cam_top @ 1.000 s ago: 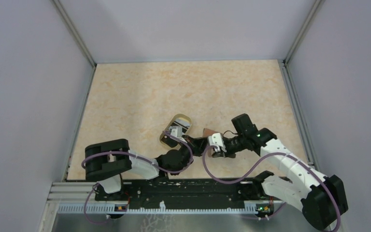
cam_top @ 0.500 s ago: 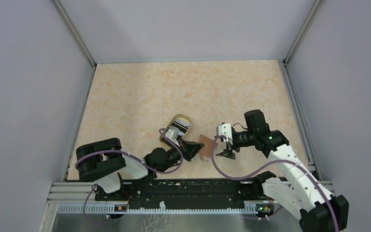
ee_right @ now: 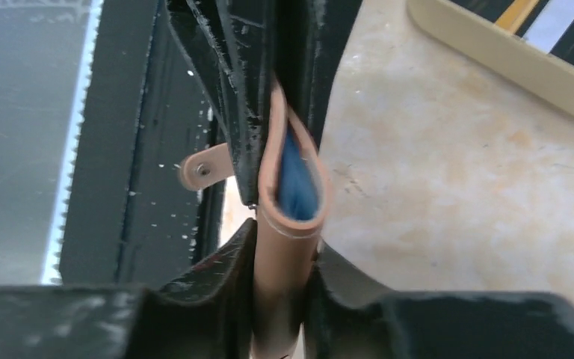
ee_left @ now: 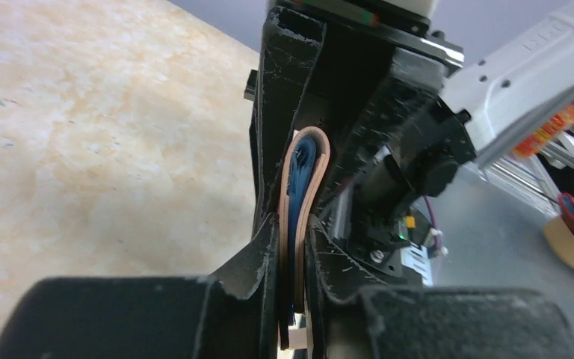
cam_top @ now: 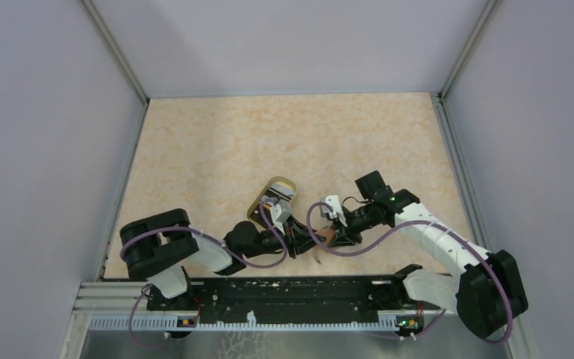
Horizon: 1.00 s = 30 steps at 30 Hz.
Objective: Put the credit cards into the card holder
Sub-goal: Open the card holder at the center of the board.
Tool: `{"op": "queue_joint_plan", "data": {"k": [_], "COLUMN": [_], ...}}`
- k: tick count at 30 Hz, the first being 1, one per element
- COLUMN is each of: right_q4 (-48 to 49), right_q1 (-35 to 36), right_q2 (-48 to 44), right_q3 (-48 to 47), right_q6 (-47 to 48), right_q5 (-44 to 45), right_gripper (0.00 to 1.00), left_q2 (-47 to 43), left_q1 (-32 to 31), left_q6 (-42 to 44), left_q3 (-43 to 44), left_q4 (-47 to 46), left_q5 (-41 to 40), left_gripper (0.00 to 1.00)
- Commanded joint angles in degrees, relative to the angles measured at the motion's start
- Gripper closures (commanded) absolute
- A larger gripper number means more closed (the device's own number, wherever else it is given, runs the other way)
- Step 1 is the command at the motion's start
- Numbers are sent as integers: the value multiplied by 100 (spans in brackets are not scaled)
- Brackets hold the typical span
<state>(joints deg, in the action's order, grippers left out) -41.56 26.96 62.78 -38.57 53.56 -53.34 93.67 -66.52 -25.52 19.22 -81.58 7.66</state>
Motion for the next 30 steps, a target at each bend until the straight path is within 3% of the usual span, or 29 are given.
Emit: {"op": "queue_joint_plan", "data": {"k": [1,3,7,9,16,30], "right_q4": [-356,-480,-722,-969,-1502,-1473], "right_q1": [99,99,71,23,8,9], "right_q2": [117,99,-37,-23,218,296], "right_q3": [-282,-407,-471,-541,-705,-670], "right_q6": [249,241,397,611,1100,1087], "right_q5": [-338,-435,-658,-806,-976,-958], "right_gripper": [91,100,100,100,100,100], "left_q2": [166,234,476,488,718,710], "left_q1": [43,43,50,52,52,51], "left_q6": [34,-70,-281,-118,390,780], "left_q3": [81,-90,-751,-879,-848,-356], "left_q4": [-532,-847,-2070,-2104,-2114,-2113], "left_q5": [345,345,438,721,1335,1571], "left_gripper": [76,60,24,20,19,26]}}
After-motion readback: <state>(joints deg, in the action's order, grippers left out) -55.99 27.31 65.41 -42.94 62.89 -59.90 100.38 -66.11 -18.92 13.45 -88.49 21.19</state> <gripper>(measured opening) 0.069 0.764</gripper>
